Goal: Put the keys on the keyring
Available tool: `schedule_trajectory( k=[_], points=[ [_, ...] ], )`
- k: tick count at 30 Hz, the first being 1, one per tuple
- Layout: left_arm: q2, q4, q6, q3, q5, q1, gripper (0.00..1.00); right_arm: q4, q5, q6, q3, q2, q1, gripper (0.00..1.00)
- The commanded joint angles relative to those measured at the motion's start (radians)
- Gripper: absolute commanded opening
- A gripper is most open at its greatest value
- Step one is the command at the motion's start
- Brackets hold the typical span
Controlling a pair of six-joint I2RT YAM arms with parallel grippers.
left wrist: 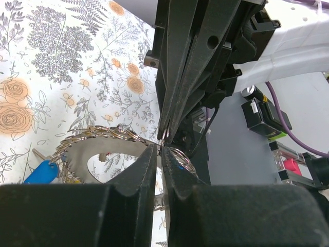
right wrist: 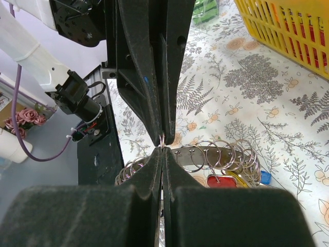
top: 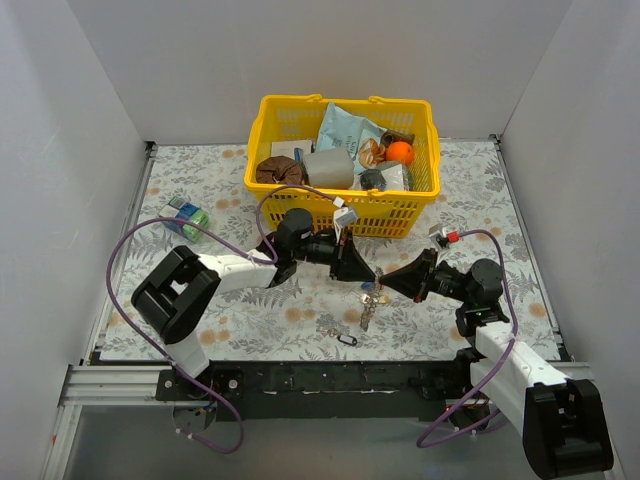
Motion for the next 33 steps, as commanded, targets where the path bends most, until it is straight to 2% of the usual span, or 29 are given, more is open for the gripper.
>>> schedule_trajectory(
  k=[1, 4, 9, 18, 21, 22, 24, 25, 28, 33],
  points=[
    [0.007, -0.002, 0.012, 0.038, 0.005, -0.012, 0.12, 0.041, 0.011, -0.014, 0.014, -0.018, 0.000, 0.01],
    [0.006, -0.001, 0.012, 0.038, 0.001, -0.015, 0.16, 0.041, 0.011, -0.014, 0.013, -0.016, 0.002, 0.01],
    [0.007, -0.009, 0.017, 0.044, 0.008, -0.017, 0.00, 0.039, 0.011, -0.015, 0.013, -0.016, 0.000, 0.01],
    [-0.036, -0.062, 0.052, 0.044, -0.034, -0.017, 0.00, 0.009, 0.022, -0.028, 0.019, -0.016, 0.000, 0.01],
    [-0.063, -0.153, 0.111, 0.067, -0.082, -0.017, 0.00, -0.037, 0.039, -0.046, 0.034, -0.026, 0.000, 0.18],
    [-0.068, -0.174, 0.136, 0.075, -0.097, -0.017, 0.00, -0.056, 0.051, -0.057, 0.039, -0.032, 0.000, 0.31],
    [-0.085, -0.228, 0.161, 0.092, -0.113, -0.015, 0.00, -0.106, 0.064, -0.083, 0.048, -0.062, -0.001, 0.42],
    [-0.103, -0.240, 0.170, 0.095, -0.123, -0.015, 0.00, -0.128, 0.083, -0.095, 0.051, -0.076, 0.000, 0.51],
    [-0.144, -0.280, 0.198, 0.095, -0.156, -0.003, 0.00, -0.229, 0.123, -0.155, 0.072, -0.131, 0.000, 0.66],
    [-0.215, -0.268, 0.179, 0.057, -0.148, 0.063, 0.00, -0.337, 0.139, -0.216, 0.097, -0.171, 0.002, 0.75]
  ],
)
